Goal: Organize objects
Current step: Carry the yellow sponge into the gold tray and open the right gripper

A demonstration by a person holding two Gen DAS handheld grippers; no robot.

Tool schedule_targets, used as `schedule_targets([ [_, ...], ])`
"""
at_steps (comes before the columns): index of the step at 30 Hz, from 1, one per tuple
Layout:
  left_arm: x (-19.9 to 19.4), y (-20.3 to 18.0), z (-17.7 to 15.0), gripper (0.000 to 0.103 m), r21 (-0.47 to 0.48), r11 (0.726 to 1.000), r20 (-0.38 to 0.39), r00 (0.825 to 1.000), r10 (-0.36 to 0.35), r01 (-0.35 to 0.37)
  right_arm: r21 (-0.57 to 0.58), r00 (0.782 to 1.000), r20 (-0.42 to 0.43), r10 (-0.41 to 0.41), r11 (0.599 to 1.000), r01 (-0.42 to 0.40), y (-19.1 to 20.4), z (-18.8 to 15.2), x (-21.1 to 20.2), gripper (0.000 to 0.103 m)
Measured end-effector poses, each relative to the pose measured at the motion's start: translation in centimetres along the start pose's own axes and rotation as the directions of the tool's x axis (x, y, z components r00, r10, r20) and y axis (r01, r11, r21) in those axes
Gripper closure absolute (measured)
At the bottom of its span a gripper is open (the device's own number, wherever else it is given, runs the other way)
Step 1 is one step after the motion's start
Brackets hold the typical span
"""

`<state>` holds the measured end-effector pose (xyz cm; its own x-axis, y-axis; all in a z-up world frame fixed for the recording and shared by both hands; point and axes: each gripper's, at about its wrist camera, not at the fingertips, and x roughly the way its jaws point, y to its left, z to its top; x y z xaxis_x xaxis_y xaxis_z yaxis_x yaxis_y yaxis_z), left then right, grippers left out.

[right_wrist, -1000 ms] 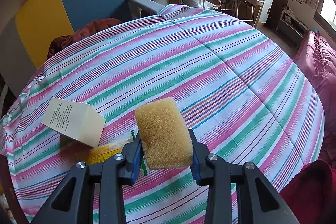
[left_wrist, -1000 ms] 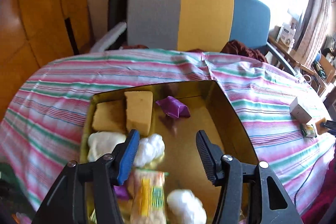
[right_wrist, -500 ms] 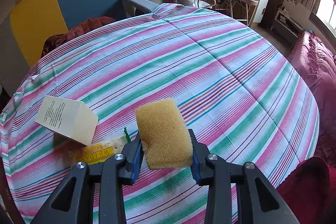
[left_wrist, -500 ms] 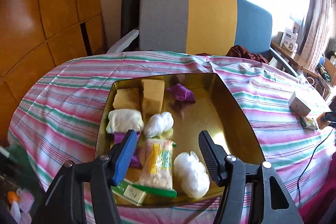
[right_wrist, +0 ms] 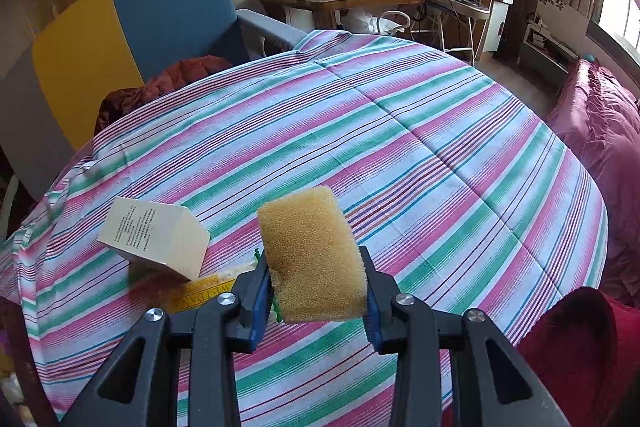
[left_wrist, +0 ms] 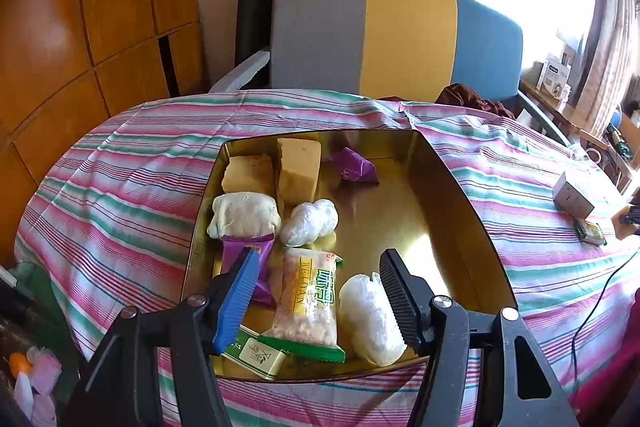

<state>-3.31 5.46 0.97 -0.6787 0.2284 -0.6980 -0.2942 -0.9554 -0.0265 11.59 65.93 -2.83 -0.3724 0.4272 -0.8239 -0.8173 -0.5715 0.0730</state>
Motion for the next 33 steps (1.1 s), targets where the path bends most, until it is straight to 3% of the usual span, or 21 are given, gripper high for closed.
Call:
schedule_targets([
  [6,0.2,0.4,-0.4,0.039,-0.004,1.0,0.0,1.0,0.007,-0.007,-0.031,0.997,0.04,0.063,0.998,-0.061,2.1,-0.2,-3.2,0.066],
  [11,0.2,1.1,-0.7,0.038,-0.014,1.0,0.007,1.0,0.017,-0.017,-0.125,0.975,0.039,0.22,0.969,-0.213,7.3,-0.9,-6.5,0.066],
  [16,-0.6,2.0,-0.6,0.036,-0.017,0.999,0.035,0.998,0.046,-0.046,-0.274,0.918,-0.035,0.394,0.88,-0.388,15.6,-4.0,-9.2,0.066],
  [21,-1.3,2.8,-0.5,0.034,-0.025,0.997,0.053,0.996,0.067,-0.066,-0.382,0.829,-0.173,0.532,0.739,-0.555,24.4,-8.6,-10.9,0.066],
  [24,-1.5,3.4,-0.5,0.034,-0.033,0.997,0.055,0.996,0.073,-0.072,-0.435,0.785,-0.249,0.567,0.658,-0.614,29.1,-11.7,-12.0,0.066],
  [28,-1.7,3.9,-0.7,0.034,-0.043,0.996,0.058,0.995,0.079,-0.077,-0.479,0.762,-0.319,0.563,0.598,-0.643,34.1,-14.9,-12.4,0.066],
  [33,-1.8,4.6,-0.9,0.033,-0.054,0.995,0.057,0.995,0.082,-0.079,-0.51,0.774,-0.375,0.51,0.583,-0.632,38.5,-17.9,-11.4,0.066],
])
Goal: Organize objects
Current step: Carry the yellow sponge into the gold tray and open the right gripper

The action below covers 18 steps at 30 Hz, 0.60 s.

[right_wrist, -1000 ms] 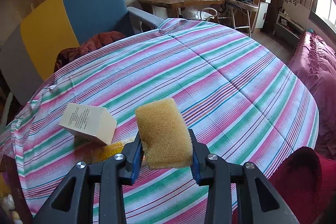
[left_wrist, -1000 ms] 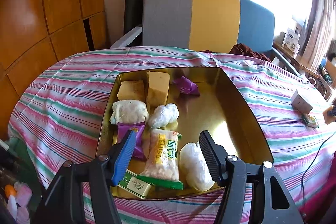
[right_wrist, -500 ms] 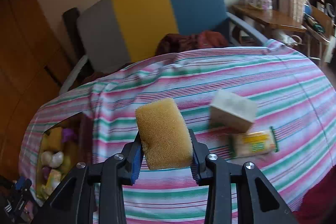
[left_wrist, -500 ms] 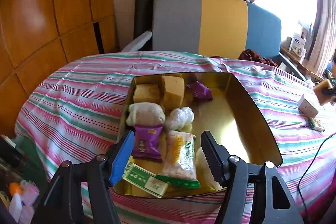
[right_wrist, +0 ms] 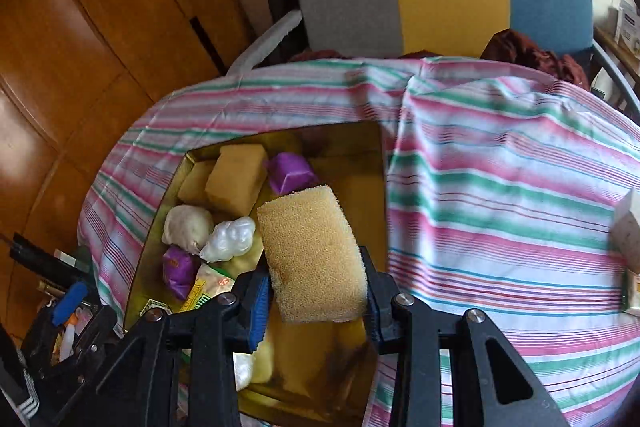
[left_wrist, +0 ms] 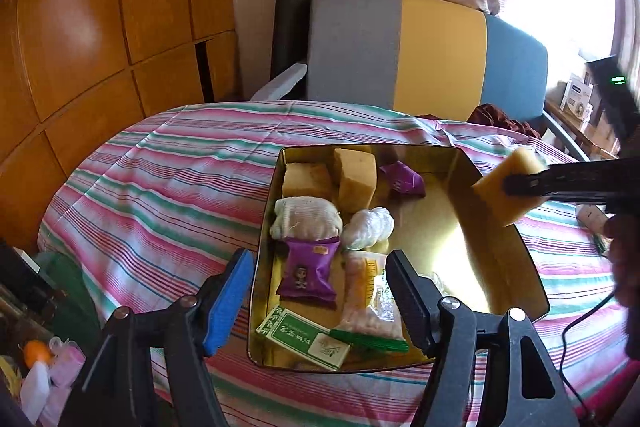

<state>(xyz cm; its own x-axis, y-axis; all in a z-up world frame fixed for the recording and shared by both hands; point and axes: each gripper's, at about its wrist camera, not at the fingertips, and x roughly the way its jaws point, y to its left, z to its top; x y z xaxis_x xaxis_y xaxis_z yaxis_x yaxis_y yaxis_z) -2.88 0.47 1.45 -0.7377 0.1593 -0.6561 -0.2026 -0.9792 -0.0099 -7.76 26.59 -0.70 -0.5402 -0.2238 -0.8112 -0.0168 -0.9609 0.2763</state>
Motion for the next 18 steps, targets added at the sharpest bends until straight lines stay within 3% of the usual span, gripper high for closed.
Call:
schedule_targets([
  [11,0.5,0.7,-0.5,0.033,-0.015,1.0,-0.016,1.0,-0.008,0.008,-0.015,0.987,-0.126,-0.1,0.995,0.099,2.5,0.2,6.9,0.064],
  [18,1.1,1.0,-1.0,0.032,-0.021,1.0,-0.035,0.999,-0.002,0.001,0.027,0.989,-0.15,-0.003,1.0,0.007,3.1,0.4,8.0,0.053],
])
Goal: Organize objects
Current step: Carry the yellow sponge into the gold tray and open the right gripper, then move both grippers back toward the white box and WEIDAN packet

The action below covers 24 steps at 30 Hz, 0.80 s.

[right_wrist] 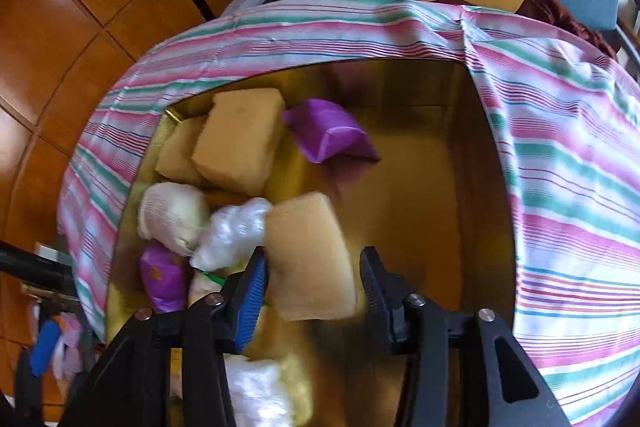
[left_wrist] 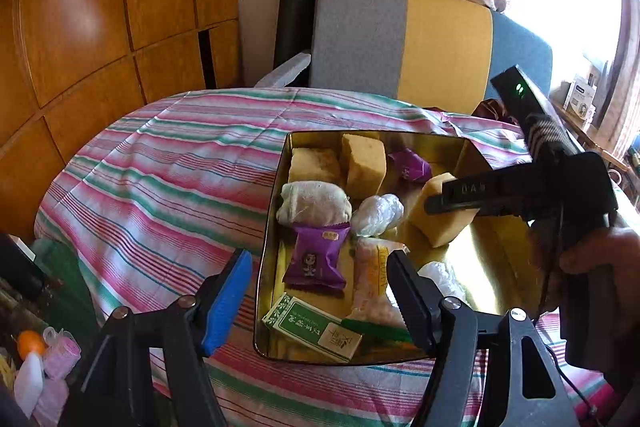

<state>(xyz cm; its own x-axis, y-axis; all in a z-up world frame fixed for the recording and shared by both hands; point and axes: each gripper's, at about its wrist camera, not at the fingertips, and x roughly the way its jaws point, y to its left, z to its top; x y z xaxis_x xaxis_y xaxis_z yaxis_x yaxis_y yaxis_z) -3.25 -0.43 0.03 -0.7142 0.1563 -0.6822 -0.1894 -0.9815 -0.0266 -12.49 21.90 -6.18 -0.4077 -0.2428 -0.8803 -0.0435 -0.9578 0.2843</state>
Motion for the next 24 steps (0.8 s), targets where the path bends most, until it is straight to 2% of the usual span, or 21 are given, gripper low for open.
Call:
schedule_targets([
  [3,0.3,0.2,-0.2,0.032,-0.004,1.0,-0.009,1.0,0.006,-0.006,0.012,0.998,0.015,0.053,0.999,-0.053,-0.3,-0.2,-0.8,0.037],
  [11,0.4,0.1,-0.2,0.032,0.007,1.0,-0.013,1.0,0.011,-0.011,0.014,0.992,0.109,0.068,0.997,-0.07,-1.8,-1.6,-5.3,0.037],
  [19,-0.4,-1.9,0.5,0.03,0.055,0.998,0.005,1.0,-0.01,0.01,-0.019,0.982,0.187,-0.004,1.0,0.008,-4.2,-3.2,-9.7,0.035],
  [24,-1.1,-3.7,0.9,0.029,0.1,0.995,0.02,0.999,-0.029,0.027,0.018,0.974,0.226,-0.037,0.999,0.034,-7.5,-4.6,-12.5,0.035],
])
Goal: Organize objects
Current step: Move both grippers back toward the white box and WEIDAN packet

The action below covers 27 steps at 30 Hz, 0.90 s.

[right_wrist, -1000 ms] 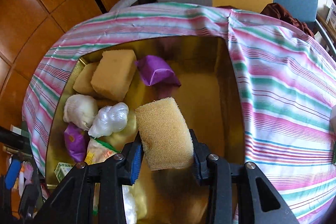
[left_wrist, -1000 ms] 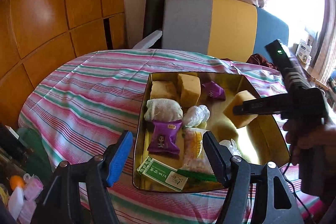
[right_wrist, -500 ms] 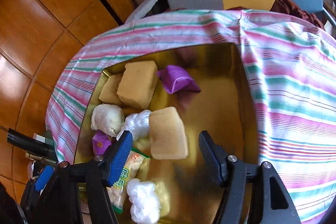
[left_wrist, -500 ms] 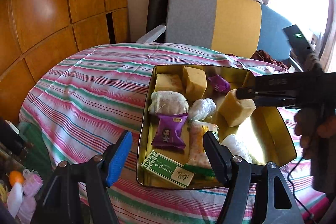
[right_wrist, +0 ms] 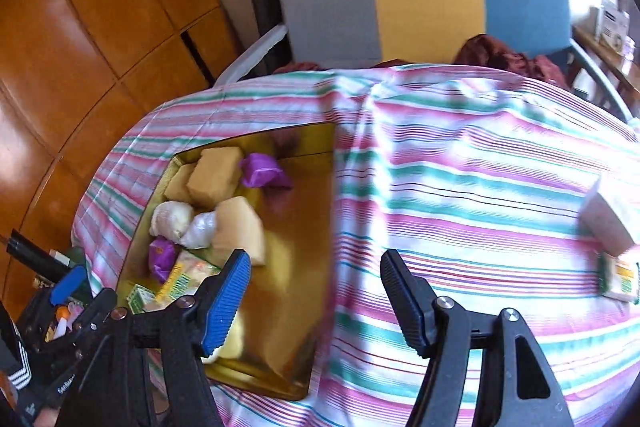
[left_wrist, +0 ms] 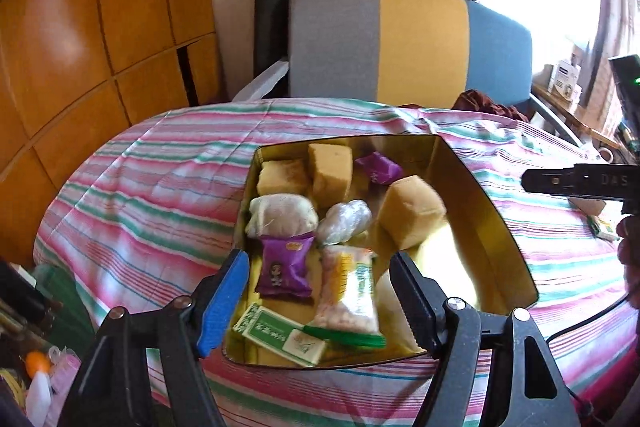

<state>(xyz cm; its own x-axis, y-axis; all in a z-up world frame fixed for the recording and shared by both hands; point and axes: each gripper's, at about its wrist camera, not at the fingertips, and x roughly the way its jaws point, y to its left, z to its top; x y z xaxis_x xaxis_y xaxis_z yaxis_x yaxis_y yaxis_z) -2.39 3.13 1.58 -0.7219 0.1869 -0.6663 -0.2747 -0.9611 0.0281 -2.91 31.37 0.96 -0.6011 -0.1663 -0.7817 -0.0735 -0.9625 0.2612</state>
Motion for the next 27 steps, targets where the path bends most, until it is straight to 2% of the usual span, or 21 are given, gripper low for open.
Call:
schedule_targets([
  [8,-0.7,-3.4,1.0,0.028,0.076,0.996,0.02,0.999,-0.041,0.039,0.138,0.993,0.054,-0.105,0.986,0.097,-7.8,-0.8,-4.1,0.034],
  [15,-0.6,-7.2,1.7,0.027,0.152,0.984,0.013,0.996,-0.094,0.091,0.284,0.967,0.061,-0.248,0.933,0.221,-15.8,-1.9,-7.0,0.034],
  [22,-0.1,-11.2,2.5,0.027,0.222,0.965,-0.001,0.99,-0.143,0.14,0.457,0.922,0.046,-0.384,0.829,0.322,-23.9,-3.8,-8.9,0.034],
  [25,0.2,-12.9,3.0,0.027,0.245,0.956,-0.012,0.986,-0.164,0.162,0.531,0.897,0.034,-0.441,0.768,0.358,-26.6,-5.1,-9.2,0.034],
  [27,0.5,-14.2,3.4,0.027,0.262,0.947,-0.025,0.983,-0.184,0.184,0.61,0.893,0.034,-0.449,0.717,0.337,-28.4,-6.2,-9.7,0.034],
])
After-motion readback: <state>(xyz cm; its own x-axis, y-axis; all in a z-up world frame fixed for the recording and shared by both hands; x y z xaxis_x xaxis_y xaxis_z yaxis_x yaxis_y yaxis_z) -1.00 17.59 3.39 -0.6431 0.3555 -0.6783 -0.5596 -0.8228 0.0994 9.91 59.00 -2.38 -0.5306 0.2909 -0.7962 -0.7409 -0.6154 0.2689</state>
